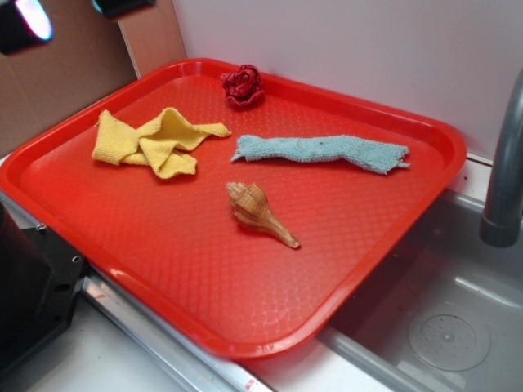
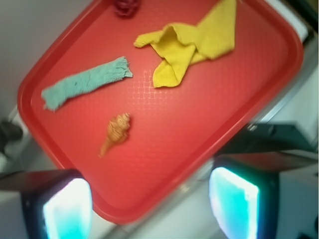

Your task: Grab the shell.

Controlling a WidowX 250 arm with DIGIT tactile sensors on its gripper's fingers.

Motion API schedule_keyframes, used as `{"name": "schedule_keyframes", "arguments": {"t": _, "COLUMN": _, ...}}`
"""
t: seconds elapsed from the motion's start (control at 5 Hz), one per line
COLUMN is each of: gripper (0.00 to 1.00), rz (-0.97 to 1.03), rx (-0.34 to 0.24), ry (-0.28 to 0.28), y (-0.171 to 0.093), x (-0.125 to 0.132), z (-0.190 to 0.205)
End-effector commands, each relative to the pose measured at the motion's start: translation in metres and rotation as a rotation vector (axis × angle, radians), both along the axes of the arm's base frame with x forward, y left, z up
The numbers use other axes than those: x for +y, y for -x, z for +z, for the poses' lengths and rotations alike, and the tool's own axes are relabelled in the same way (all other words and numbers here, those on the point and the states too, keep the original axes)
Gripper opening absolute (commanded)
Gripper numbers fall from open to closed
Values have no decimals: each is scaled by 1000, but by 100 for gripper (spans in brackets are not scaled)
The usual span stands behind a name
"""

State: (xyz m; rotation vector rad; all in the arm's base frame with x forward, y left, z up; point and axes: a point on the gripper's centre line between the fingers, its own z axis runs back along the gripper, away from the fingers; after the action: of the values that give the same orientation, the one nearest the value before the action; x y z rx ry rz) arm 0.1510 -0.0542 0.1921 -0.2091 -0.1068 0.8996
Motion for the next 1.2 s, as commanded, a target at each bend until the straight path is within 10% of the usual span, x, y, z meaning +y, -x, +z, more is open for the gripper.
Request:
{"name": "schedule_keyframes", "arguments": {"t": 0.0, "gripper": 100, "rz": 377, "rx": 3, "ry": -48, "y": -48, "x": -18, "z": -53}}
{"name": "schedule_keyframes", "arguments": {"t": 1.0, "gripper": 100, "rz": 363, "rx": 144, "ry": -237, "y": -67, "x": -34, "z": -170}}
